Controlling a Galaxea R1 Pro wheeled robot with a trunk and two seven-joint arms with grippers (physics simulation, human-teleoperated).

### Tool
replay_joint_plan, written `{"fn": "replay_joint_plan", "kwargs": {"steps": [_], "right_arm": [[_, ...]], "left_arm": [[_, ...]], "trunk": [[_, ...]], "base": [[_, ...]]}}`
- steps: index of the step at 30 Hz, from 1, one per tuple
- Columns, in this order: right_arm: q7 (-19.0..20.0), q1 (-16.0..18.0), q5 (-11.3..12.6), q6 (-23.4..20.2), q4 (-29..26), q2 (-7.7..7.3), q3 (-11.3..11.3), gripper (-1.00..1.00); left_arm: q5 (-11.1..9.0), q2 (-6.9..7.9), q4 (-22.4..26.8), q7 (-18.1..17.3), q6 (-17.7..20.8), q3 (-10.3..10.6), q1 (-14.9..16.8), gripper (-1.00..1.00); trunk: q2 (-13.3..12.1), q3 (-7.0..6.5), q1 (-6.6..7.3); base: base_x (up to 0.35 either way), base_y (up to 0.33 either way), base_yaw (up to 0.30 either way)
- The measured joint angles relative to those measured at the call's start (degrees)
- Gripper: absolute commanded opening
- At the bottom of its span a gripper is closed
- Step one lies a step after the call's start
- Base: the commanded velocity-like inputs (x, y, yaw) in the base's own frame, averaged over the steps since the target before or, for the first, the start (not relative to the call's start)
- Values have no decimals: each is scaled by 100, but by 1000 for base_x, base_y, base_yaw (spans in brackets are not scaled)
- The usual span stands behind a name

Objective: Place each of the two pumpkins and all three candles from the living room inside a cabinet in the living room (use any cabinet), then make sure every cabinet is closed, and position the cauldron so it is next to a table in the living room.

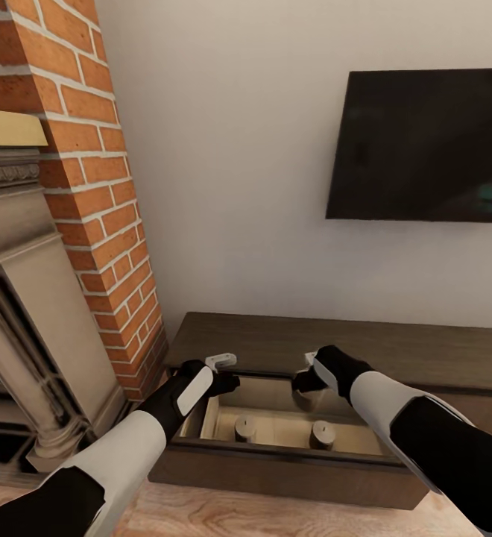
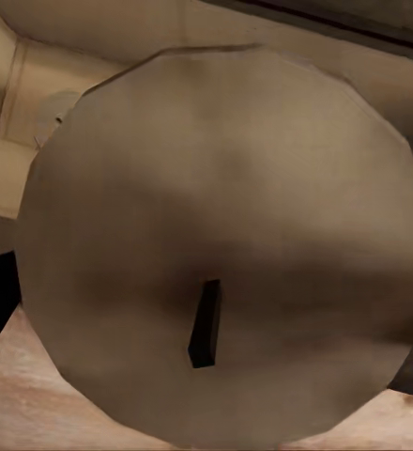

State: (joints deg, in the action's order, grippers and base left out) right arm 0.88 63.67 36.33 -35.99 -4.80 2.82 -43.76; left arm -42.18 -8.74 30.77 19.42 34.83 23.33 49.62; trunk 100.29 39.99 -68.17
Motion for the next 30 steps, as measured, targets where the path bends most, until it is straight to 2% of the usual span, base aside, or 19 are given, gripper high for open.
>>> {"fn": "replay_joint_plan", "kwargs": {"steps": [5, 9, 12, 13, 14, 17, 19, 22, 30], "right_arm": [[-517, 3, 1088, 242, 128, 15, -5, -100], [-655, 2, 1498, 389, 144, 101, 9, -100], [-682, 2, 1572, 525, 146, 204, 11, -100], [-688, 3, 1555, 754, 149, 299, -23, -100], [-693, 2, 1629, 863, 142, 346, 62, -100], [-717, 1, 1590, 1023, 155, 463, 2, -100], [-812, 2, 1567, 1048, 164, 497, -28, -100], [-1157, 2, 1558, 1062, 177, 532, -36, -100], [-1248, 1, 1575, 1066, 193, 530, -14, -100]], "left_arm": [[-2, -16, -1, -1, -9, -4, 0, 100], [-2, -17, -1, -5, -10, 0, 0, 100], [-2, -18, 1, -8, -10, 1, 0, 100], [-2, -25, 4, -9, -10, 9, 0, 100], [-3, -37, 5, -9, -11, 15, 0, 100], [-5, -71, 11, -9, -7, 25, 0, 100], [-4, -81, 11, -8, -8, 25, -1, 100], [-3, -80, 4, -8, -8, 20, -1, 100], [-2, -80, 0, -9, -9, 26, 0, 100]], "trunk": [[0, 0, 0], [39, 18, -21], [159, 71, -87], [199, 89, -109], [239, 107, -131], [359, 166, -197], [440, 213, -241], [560, 289, -307], [881, 503, -483]], "base": [[0, 0, 0], [0, 0, 0], [0, 0, 0], [0, 0, 0], [0, 0, 0], [0, 0, 56], [0, 0, 107], [0, 0, 108], [0, 0, 45]]}}
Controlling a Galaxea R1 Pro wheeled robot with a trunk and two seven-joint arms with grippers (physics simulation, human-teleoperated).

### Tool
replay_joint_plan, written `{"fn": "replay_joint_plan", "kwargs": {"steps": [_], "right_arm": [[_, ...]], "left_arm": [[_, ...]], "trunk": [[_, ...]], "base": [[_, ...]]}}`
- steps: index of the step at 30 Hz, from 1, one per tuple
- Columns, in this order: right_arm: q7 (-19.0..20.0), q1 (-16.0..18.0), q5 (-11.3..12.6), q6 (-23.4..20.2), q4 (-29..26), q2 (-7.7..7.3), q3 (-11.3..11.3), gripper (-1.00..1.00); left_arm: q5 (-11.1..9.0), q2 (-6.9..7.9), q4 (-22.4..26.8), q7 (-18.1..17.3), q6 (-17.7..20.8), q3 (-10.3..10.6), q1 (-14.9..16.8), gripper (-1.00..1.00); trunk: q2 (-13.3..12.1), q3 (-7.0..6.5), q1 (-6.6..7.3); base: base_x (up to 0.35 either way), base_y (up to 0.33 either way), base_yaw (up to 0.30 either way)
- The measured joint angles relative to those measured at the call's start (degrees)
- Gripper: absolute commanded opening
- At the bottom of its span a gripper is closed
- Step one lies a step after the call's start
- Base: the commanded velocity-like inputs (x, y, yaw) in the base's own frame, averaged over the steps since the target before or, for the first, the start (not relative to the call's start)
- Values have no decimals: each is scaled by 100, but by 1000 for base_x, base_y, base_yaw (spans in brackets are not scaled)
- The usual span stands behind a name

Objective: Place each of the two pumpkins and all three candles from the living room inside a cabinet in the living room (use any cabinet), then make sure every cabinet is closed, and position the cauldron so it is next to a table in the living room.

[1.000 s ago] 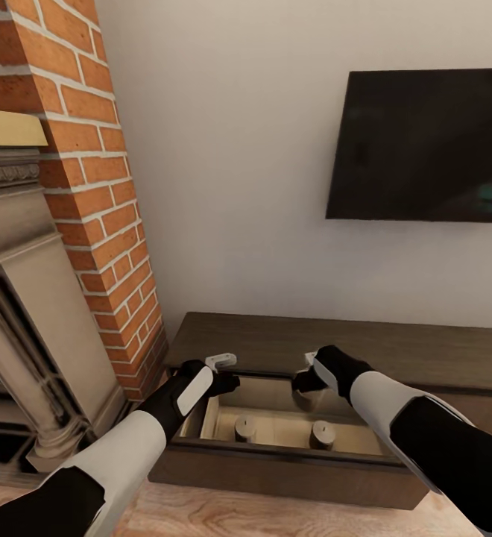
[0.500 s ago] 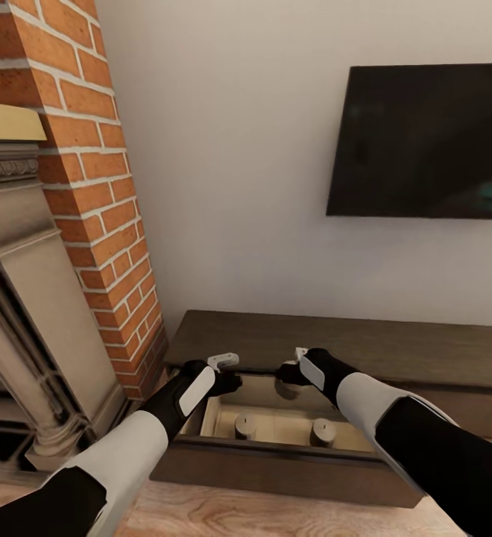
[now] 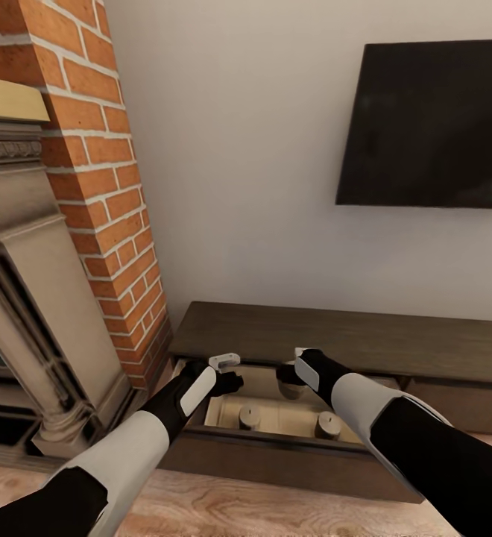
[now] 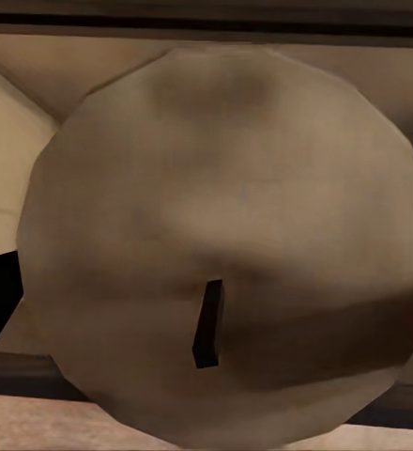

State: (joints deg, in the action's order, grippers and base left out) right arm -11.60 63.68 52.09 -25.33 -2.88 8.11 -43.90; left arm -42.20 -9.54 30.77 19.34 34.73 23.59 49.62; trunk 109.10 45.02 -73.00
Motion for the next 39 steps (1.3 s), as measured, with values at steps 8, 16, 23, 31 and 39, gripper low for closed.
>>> {"fn": "replay_joint_plan", "kwargs": {"steps": [8, 16, 23, 31, 39], "right_arm": [[-16, 0, 41, -1, 4, -38, 9, -100], [9, 0, 38, -1, 1, -41, 3, -100], [60, 0, 27, -34, -8, -30, -4, -100], [222, 0, -6, -39, -16, -28, -16, -100], [240, 1, -17, 3, -16, -28, -13, -100]], "left_arm": [[1, -8, -2, -1, -1, 3, 1, 100], [0, -8, 7, 0, 0, 2, 0, 100], [5, 3, 2, 0, 11, -9, 5, 100], [1, 9, -196, 4, 51, -25, 29, 100], [-5, 10, -640, -157, 38, -36, 604, 100]], "trunk": [[321, 214, -176], [642, 400, -351], [923, 529, -505], [1244, 673, -681], [1565, 816, -857]], "base": [[0, 0, -90], [0, 0, -77], [0, 0, -5], [0, 0, 0], [0, 0, 0]]}}
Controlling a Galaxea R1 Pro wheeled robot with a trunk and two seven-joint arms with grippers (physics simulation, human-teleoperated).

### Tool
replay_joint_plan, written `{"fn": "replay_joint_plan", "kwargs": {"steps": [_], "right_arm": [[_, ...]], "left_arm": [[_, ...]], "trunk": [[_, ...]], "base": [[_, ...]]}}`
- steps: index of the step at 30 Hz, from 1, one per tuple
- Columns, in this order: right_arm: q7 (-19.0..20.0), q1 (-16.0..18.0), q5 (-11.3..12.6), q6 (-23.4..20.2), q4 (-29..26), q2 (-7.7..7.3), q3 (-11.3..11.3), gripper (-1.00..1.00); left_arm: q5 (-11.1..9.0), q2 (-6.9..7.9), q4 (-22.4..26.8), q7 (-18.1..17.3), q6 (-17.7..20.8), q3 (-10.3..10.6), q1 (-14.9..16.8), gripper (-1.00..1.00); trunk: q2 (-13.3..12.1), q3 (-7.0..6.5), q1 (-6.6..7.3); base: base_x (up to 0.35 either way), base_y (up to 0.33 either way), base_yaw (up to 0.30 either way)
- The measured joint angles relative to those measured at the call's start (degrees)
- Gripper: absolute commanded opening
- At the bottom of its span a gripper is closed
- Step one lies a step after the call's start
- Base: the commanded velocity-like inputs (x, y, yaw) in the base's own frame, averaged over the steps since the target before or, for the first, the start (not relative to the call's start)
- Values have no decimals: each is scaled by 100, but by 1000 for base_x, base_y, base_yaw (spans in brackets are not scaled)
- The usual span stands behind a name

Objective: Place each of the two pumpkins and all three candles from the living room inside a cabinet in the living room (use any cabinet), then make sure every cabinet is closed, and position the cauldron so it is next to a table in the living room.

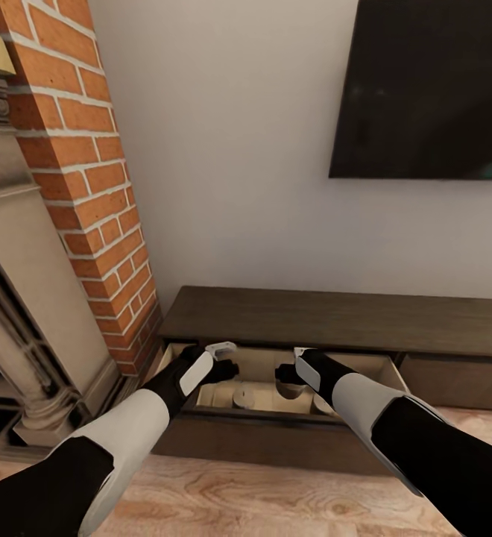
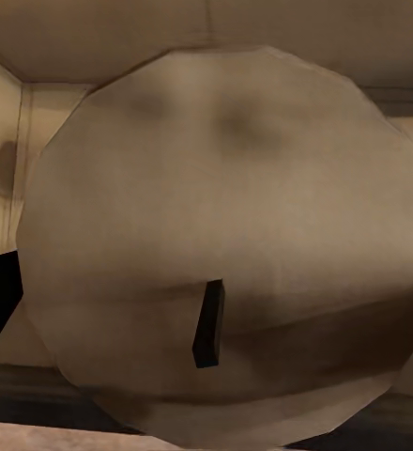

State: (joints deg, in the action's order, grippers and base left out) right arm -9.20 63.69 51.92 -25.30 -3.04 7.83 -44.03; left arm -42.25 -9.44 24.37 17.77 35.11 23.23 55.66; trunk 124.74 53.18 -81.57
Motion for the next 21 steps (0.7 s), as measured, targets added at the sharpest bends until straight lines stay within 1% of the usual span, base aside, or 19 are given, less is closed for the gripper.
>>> {"fn": "replay_joint_plan", "kwargs": {"steps": [4, 7, 12, 15, 18, 21], "right_arm": [[1, 0, 0, 5, 0, 0, -5, -100], [1, 0, 0, 5, 0, 0, -6, -100], [1, 1, -4, 6, 1, 0, -9, -100], [1, 1, -4, 6, 2, 0, -9, -100], [-1, 1, -3, 6, 6, 0, -8, -100], [-11, 1, -3, 3, 8, 0, -8, -100]], "left_arm": [[8, -1, -56, -215, -30, 3, 81, 100], [6, -3, -52, -254, -117, 9, 91, 100], [6, -9, -53, -307, -484, 15, 98, 100], [5, -17, -63, -323, -566, 16, 99, 100], [5, -19, -71, -324, -568, 21, 99, 100], [5, -19, -80, -325, -569, 17, 98, 100]], "trunk": [[160, 72, -88], [281, 126, -154], [282, 126, -154], [282, 126, -154], [283, 126, -152], [283, 126, -151]], "base": [[0, 0, 0], [0, 0, 0], [0, 0, 0], [13, 0, 0], [203, 0, 0], [315, -33, 0]]}}
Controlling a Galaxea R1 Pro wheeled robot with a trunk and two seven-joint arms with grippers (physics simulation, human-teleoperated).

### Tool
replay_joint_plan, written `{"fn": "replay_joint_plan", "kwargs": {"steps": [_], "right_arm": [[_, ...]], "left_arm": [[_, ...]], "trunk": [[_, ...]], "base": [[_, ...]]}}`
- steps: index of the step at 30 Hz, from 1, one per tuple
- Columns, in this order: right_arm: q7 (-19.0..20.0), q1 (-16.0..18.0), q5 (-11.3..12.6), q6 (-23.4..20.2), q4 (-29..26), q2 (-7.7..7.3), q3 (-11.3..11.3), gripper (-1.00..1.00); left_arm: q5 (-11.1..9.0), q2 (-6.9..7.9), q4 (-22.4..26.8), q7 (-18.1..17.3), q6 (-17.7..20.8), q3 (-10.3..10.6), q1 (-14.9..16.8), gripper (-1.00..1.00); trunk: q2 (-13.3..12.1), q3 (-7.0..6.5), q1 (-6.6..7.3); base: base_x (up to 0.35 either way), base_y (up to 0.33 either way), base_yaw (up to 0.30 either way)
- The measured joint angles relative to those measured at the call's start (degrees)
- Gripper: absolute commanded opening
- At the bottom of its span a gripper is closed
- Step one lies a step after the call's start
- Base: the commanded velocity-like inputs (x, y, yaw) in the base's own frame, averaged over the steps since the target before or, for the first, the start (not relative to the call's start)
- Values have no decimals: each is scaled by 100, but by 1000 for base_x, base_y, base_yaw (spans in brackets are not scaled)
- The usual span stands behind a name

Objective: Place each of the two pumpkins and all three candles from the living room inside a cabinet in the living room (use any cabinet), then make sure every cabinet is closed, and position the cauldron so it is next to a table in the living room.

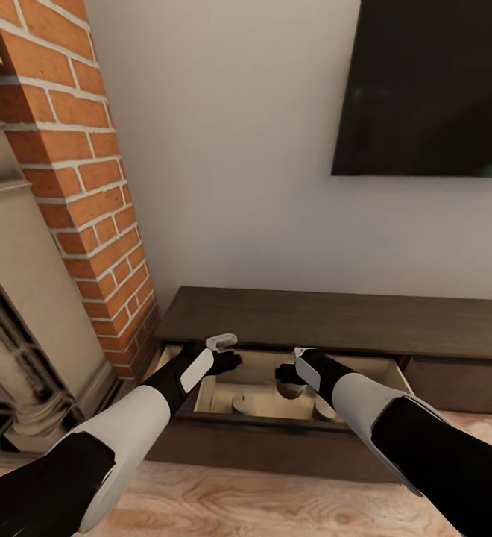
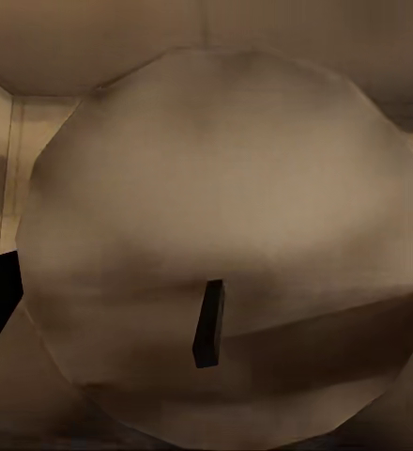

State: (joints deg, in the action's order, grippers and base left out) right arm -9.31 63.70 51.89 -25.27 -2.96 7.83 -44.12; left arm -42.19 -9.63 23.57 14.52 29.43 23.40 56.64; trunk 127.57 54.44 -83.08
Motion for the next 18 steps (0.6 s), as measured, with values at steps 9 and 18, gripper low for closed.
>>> {"fn": "replay_joint_plan", "kwargs": {"steps": [9, 18], "right_arm": [[-46, 0, 6, -62, 0, 0, 7, -100], [-54, 0, 11, -68, 1, 0, 11, -100]], "left_arm": [[-1, -34, -11, 5, 194, 10, 1, 100], [-14, -37, -9, 7, 292, 40, 0, 100]], "trunk": [[0, 0, -3], [38, 18, -25]], "base": [[130, -30, 0], [3, -1, 0]]}}
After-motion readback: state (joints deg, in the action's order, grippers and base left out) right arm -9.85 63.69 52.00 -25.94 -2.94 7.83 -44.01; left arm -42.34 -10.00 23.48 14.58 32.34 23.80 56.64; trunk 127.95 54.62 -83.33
